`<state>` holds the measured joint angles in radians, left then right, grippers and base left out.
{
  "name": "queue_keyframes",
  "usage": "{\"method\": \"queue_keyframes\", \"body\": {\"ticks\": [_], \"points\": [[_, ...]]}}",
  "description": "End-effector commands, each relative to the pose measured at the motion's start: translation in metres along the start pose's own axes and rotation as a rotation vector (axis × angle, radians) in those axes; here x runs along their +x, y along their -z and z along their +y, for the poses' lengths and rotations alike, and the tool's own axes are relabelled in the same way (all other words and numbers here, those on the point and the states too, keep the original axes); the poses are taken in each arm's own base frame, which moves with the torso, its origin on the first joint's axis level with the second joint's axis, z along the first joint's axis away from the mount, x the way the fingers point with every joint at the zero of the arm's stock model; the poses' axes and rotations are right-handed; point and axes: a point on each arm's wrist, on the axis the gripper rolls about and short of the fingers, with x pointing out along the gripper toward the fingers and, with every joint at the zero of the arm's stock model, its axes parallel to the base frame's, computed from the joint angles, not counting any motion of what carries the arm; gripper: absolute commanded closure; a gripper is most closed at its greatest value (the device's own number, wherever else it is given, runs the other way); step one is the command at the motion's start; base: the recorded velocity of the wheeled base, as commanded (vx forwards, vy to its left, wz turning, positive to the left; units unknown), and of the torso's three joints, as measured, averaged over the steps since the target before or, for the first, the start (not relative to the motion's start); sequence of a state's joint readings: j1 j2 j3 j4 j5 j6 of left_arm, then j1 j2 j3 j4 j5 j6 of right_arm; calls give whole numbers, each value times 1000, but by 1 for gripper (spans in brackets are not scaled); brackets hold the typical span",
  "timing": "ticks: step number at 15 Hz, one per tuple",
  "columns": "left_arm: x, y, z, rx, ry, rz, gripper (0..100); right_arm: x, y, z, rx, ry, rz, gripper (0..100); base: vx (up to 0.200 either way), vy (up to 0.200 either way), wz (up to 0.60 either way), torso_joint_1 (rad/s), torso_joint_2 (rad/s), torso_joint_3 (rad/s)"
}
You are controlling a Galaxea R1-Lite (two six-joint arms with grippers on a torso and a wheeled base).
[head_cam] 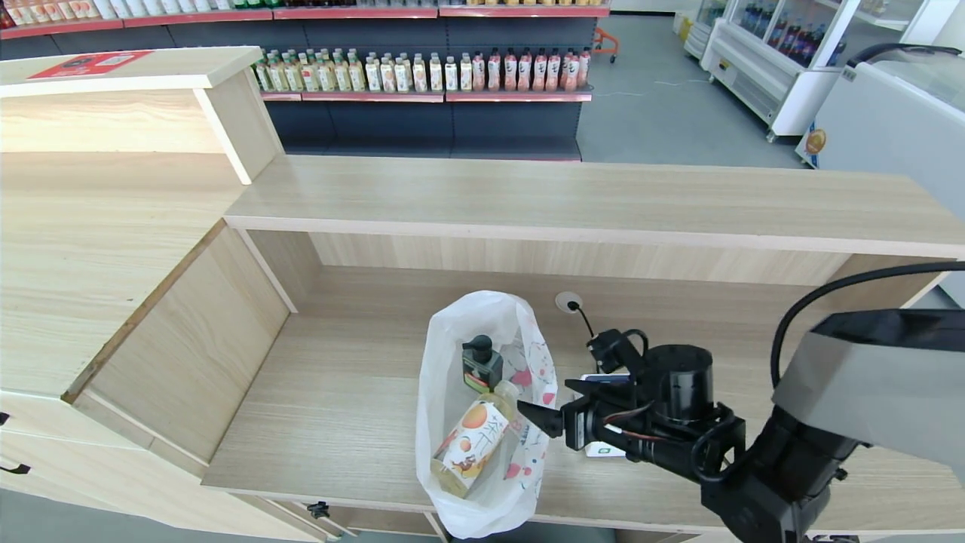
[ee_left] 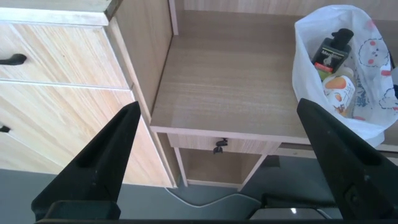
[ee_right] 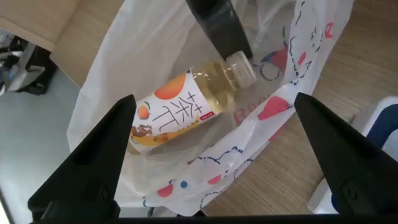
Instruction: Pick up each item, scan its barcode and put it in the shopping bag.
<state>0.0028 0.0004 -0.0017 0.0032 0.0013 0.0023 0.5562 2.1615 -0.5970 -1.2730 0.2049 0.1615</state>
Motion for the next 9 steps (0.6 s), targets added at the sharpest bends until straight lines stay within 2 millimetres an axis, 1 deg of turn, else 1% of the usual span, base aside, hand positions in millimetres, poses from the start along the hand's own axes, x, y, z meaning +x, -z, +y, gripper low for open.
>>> {"method": "queue_keyframes", "body": {"ticks": [1,2,3,4,5,6,7,8,9], "points": [[0,0,0,-1,-1,0,0,-60,-51,11,14,18,-108,0,0,0,0,0,0,0],[0,0,0,-1,-1,0,0,-80,-64,9,-13,44,-150,0,0,0,0,0,0,0],[0,0,0,-1,-1,0,0,-101,-77,3,-66,120,-178,0,0,0,0,0,0,0],[0,0,0,-1,-1,0,0,-124,-89,-3,-109,230,-189,0,0,0,0,0,0,0],[0,0,0,-1,-1,0,0,-148,-101,-5,-103,358,-193,0,0,0,0,0,0,0],[0,0,0,-1,-1,0,0,-171,-109,1,-95,435,-202,0,0,0,0,0,0,0],[0,0,0,-1,-1,0,0,-193,-111,8,-86,495,-209,0,0,0,0,0,0,0],[0,0,0,-1,-1,0,0,-212,-107,12,-79,559,-218,0,0,0,0,0,0,0],[0,0,0,-1,-1,0,0,-227,-99,13,-69,625,-214,0,0,0,0,0,0,0]]}}
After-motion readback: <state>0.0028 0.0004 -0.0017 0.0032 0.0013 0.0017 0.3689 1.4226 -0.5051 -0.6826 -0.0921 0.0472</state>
